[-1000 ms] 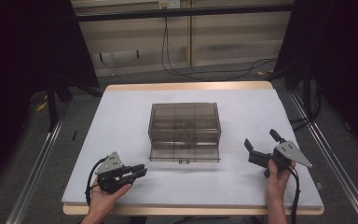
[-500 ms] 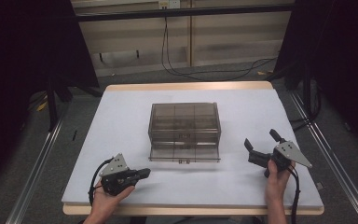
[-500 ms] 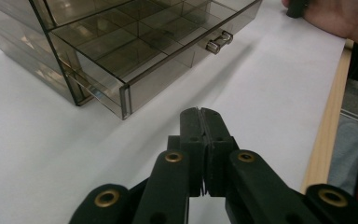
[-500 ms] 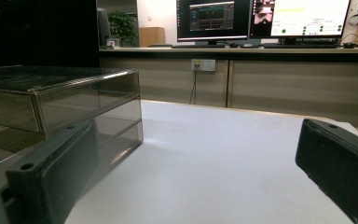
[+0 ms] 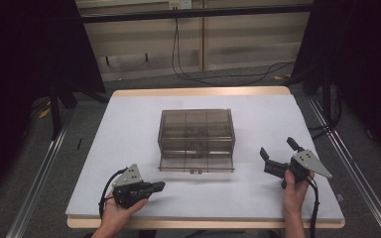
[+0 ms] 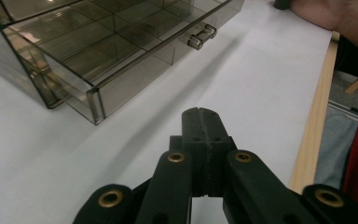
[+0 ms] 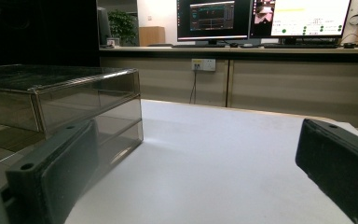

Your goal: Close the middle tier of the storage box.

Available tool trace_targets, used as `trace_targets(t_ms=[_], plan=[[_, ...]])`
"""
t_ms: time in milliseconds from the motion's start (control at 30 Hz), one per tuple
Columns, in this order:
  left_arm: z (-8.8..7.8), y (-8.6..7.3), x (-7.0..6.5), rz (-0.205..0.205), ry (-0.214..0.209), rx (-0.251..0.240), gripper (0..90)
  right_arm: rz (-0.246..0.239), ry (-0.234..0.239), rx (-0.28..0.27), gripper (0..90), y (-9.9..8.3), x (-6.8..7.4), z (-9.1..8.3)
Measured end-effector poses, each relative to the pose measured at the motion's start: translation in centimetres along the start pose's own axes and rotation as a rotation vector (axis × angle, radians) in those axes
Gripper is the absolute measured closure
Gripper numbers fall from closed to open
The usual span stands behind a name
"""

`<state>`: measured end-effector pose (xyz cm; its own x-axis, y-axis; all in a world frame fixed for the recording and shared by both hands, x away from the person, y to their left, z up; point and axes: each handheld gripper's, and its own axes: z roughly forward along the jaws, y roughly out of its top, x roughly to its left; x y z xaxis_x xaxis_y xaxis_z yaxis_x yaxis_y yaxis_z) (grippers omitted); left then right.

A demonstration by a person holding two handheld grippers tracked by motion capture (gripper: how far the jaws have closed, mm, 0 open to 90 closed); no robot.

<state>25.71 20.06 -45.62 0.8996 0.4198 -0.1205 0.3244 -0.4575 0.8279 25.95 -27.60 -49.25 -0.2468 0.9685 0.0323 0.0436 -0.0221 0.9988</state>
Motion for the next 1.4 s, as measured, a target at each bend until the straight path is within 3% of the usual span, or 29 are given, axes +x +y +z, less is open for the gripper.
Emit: trace_targets(t_ms=[467,900,1200,1400], plan=[[1.6,1.2,-0.7,0.062,-0.065,0.035,90.0,-0.002,0.003,0.003,0.0,0.0,0.0,0.0],[3.1,2.0,-1.3,0.077,-0.096,0.072,90.0,-0.002,-0.001,0.004,0.0,0.0,0.0,0.0],[3.6,3.1,-1.5,0.092,-0.112,0.048,90.0,0.0,0.001,0.0,0.0,0.0,0.0,0.0],[4.0,3.7,-1.7,0.101,-0.116,0.06,90.0,-0.001,0.002,0.0,0.0,0.0,0.0,0.0]])
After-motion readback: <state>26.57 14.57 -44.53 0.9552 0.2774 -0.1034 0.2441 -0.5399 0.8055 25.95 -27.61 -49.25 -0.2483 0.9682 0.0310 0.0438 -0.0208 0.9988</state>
